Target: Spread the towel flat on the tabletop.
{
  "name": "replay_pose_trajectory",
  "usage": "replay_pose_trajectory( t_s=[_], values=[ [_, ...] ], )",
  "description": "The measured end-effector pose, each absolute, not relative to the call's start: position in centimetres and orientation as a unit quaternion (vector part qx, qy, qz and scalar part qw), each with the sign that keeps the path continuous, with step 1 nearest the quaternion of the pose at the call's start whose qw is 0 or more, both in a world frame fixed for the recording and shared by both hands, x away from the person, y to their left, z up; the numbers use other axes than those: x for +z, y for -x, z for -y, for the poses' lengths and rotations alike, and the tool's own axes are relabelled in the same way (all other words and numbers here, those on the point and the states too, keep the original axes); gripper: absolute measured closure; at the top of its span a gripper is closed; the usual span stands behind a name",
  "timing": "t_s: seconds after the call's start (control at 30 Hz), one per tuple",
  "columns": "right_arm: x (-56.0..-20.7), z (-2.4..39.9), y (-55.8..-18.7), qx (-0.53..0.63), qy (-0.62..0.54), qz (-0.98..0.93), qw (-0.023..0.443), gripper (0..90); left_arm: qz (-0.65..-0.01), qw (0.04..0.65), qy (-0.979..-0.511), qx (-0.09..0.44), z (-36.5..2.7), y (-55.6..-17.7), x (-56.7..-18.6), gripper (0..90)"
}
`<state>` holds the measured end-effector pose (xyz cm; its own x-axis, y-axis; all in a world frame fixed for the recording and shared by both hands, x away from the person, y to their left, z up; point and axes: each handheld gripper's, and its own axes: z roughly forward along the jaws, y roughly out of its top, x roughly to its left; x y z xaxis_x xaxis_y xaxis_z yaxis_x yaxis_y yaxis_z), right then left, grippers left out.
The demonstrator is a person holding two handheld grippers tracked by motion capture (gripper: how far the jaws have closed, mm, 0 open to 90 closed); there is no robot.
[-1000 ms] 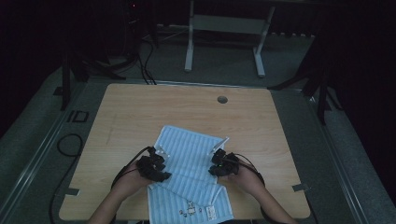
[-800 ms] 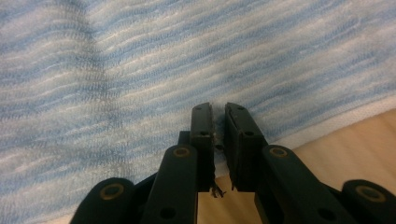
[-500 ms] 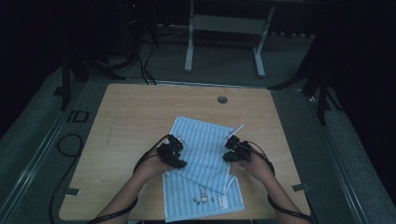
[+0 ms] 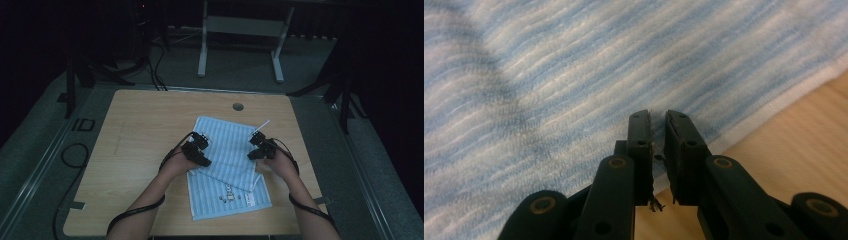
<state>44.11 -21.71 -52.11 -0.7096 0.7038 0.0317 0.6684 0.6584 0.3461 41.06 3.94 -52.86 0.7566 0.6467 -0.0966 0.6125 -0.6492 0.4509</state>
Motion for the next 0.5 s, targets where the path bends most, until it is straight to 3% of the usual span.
replay_pose_trajectory(
  t_s=[0.27, 0.5],
  values=[
    [-51.8, 22.4, -44.2, 0.162, -0.386, -0.907, 0.052, 74.8, -0.341, 0.244, -0.907, 0.039, -3.5, -40.1, -52.1, 51.4],
    [-48.6, 24.0, -39.4, 0.206, -0.348, -0.912, 0.063, 68.4, -0.279, 0.269, -0.921, 0.043, -4.1, -33.8, -49.4, 48.7]
  ],
)
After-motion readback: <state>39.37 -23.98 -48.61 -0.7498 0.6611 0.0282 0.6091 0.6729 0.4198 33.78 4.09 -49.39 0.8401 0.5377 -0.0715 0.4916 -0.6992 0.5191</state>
